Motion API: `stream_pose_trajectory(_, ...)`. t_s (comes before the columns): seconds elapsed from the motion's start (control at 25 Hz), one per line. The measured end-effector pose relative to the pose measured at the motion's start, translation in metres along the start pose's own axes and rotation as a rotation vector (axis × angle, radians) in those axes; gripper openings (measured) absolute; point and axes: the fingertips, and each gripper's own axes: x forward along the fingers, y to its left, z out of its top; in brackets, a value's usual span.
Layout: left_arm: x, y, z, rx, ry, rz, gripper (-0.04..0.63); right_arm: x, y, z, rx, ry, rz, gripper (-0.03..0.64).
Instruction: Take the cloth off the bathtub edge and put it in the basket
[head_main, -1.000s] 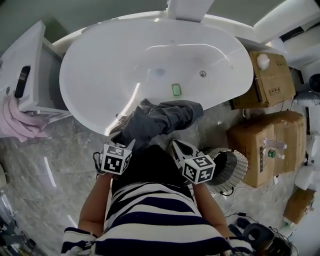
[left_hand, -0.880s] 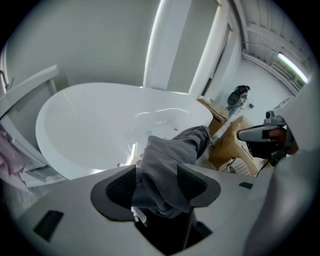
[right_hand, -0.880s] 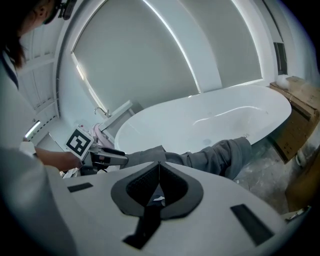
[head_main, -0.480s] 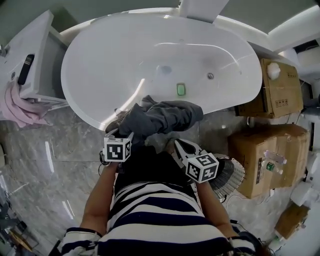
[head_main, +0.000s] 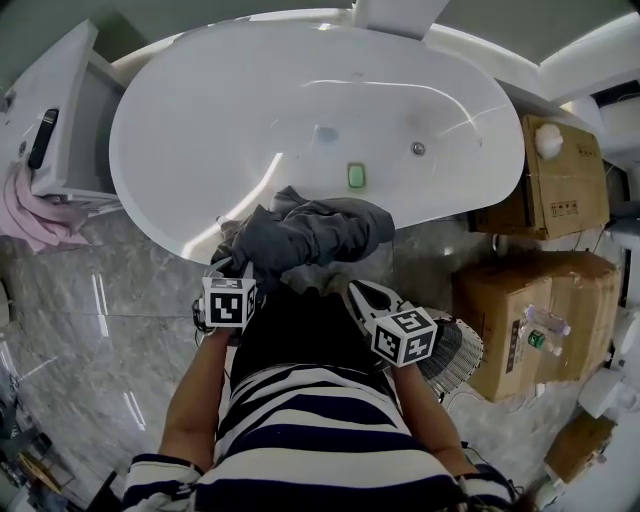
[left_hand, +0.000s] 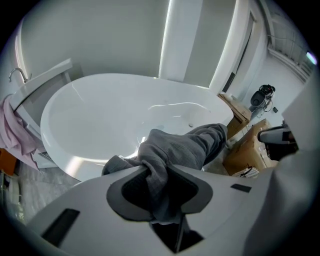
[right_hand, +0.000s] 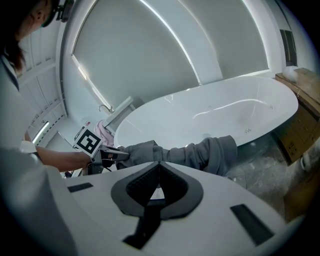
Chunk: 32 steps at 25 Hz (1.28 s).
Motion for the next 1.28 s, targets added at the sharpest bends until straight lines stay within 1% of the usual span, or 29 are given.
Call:
stream_pose_trajectory(0.04, -0.001, -0.001, 0.001, -0.003, -0.005, 0.004, 0.100, 0.000, -0.003, 0.000, 0.000, 0.001, 0.002, 0.026)
stream_pose_trajectory(0.12, -0.004, -0.004, 0.002, -0.003, -0.017, 0.005, 0.085, 0.001, -0.011, 0.001, -0.005, 0.001, 0.001, 0.026)
stream_pose_trajectory(0.28, -0.013, -0.016, 0.011, -0.005, -0.058, -0.012, 0.078, 0.004, -0.028, 0.004, -0.015, -0.010, -0.011, 0.026)
stream_pose_trajectory(0.4, -0.019, -0.035, 0.021, 0.012, -0.097, -0.039, 0.075, 0.002, -0.038, 0.007, -0.015, -0.036, -0.016, 0.026)
stream_pose_trajectory(0.52, -0.020, -0.063, 0.036, 0.058, -0.132, -0.085, 0.074, 0.000, -0.048, 0.010, -0.016, -0.050, -0.028, 0.026)
stream_pose_trajectory(0.68, -0.015, -0.100, 0.055, 0.126, -0.158, -0.159, 0.072, 0.002, -0.062, 0.011, -0.022, -0.054, -0.069, 0.028)
stream_pose_trajectory(0.88, -0.001, -0.137, 0.074, 0.199, -0.161, -0.231, 0.071, 0.002, -0.078, 0.016, -0.019, -0.080, -0.094, 0.028)
stream_pose_trajectory(1.04, 0.011, -0.155, 0.082, 0.250, -0.152, -0.261, 0.071, 0.006, -0.093, 0.018, -0.019, -0.093, -0.117, 0.029)
stream_pose_trajectory(1.08, 0.015, -0.157, 0.082, 0.258, -0.145, -0.263, 0.072, 0.008, -0.098, 0.018, -0.018, -0.092, -0.125, 0.036)
stream_pose_trajectory(1.12, 0.019, -0.159, 0.082, 0.265, -0.135, -0.264, 0.072, 0.011, -0.103, 0.018, -0.014, -0.088, -0.132, 0.060)
stream_pose_trajectory(1.16, 0.022, -0.160, 0.082, 0.271, -0.124, -0.263, 0.072, 0.014, -0.107, 0.017, -0.007, -0.082, -0.137, 0.100)
stream_pose_trajectory(1.28, 0.029, -0.160, 0.078, 0.281, -0.094, -0.260, 0.072, 0.024, -0.121, 0.016, 0.012, -0.058, -0.157, 0.165)
